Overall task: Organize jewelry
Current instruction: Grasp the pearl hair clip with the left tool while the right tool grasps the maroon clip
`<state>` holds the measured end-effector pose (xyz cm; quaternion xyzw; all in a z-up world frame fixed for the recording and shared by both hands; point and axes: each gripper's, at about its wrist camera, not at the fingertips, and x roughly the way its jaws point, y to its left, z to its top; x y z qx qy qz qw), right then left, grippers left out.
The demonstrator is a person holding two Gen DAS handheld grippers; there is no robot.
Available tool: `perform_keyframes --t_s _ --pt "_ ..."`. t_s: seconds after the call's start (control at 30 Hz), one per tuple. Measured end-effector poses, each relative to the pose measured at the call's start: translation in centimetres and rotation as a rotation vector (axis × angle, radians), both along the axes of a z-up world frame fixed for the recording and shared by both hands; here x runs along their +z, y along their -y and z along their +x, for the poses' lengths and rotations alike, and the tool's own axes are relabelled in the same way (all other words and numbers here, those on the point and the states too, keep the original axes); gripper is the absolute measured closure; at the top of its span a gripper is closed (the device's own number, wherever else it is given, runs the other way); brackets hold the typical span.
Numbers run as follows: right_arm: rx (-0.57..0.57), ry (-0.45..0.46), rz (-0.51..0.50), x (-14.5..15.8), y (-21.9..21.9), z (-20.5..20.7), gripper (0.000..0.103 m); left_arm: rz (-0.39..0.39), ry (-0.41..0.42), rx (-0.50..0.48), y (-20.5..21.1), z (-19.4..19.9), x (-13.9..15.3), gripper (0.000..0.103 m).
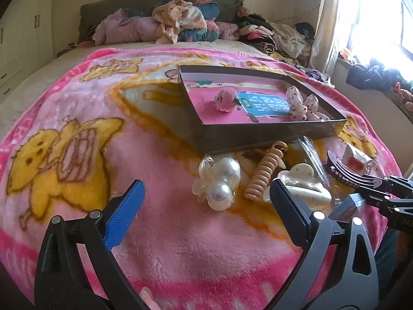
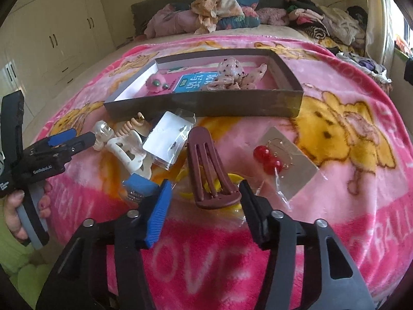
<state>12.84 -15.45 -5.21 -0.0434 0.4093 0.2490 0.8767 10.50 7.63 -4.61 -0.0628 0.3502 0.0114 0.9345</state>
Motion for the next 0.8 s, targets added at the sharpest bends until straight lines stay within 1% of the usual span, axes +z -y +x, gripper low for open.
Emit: perform_keyframes --t_s 0.1,0.17,0.2,0.27,0.3,0.33,0.37,0.4,0.43,0.47,0.5,0.63,0.8 --pt "0.0 -0.002 0.007 -0.1 -0.1 0.1 0.062 -0.018 0.002 -0.011 -0.2 0.5 -0.3 0.015" --pt "-0.002 -0.001 0.014 -0.1 -0.1 0.2 0.072 -0.032 0.008 -0.017 -0.5 0.9 -0.4 0.019" --pt "-0.003 0.001 0.017 -0.1 -0.1 0.2 0.072 -0.043 0.007 -0.025 -0.6 1.2 -0.5 0.021" --pt "0.0 0.002 0.018 -0.1 -0.1 0.3 0.072 -0.061 0.0 -0.034 -0.6 1.6 -0.7 0.029" --pt "0.002 0.005 0.016 0.0 -0.1 0.2 0.072 -0.072 -0.007 -0.039 -0.6 1.8 -0.9 0.032" --pt "0.001 0.01 0.016 0.0 -0.1 0.1 0.072 -0.081 -0.012 -0.044 -0.6 2.0 -1.0 0.036" --pt "0.001 0.015 0.017 0.1 -0.2 0.1 0.072 -0.085 -0.016 -0.049 -0.6 2.0 -1.1 0.044" --pt "0.004 0.023 0.021 0.2 -0.2 0.0 0.072 -0.085 -0.022 -0.057 -0.4 2.1 -1.2 0.049" --pt "0.005 0.032 0.026 0.4 -0.2 -0.1 0.072 -0.082 -0.025 -0.062 -0.3 2.2 -1.3 0.06" --pt "0.003 0.042 0.03 0.5 -0.2 -0.2 0.072 -0.081 -0.029 -0.067 -0.2 2.2 -1.4 0.069" --pt "0.001 0.047 0.033 0.6 -0.1 -0.3 0.072 -0.082 -0.033 -0.071 -0.2 2.1 -1.5 0.072" --pt "-0.013 0.067 0.051 1.1 0.2 -0.5 0.073 -0.066 -0.03 -0.077 -0.1 1.9 -1.3 0.072" --pt "-0.023 0.087 0.064 1.7 0.5 -0.8 0.073 -0.056 -0.003 -0.081 0.1 1.0 -0.2 0.072"
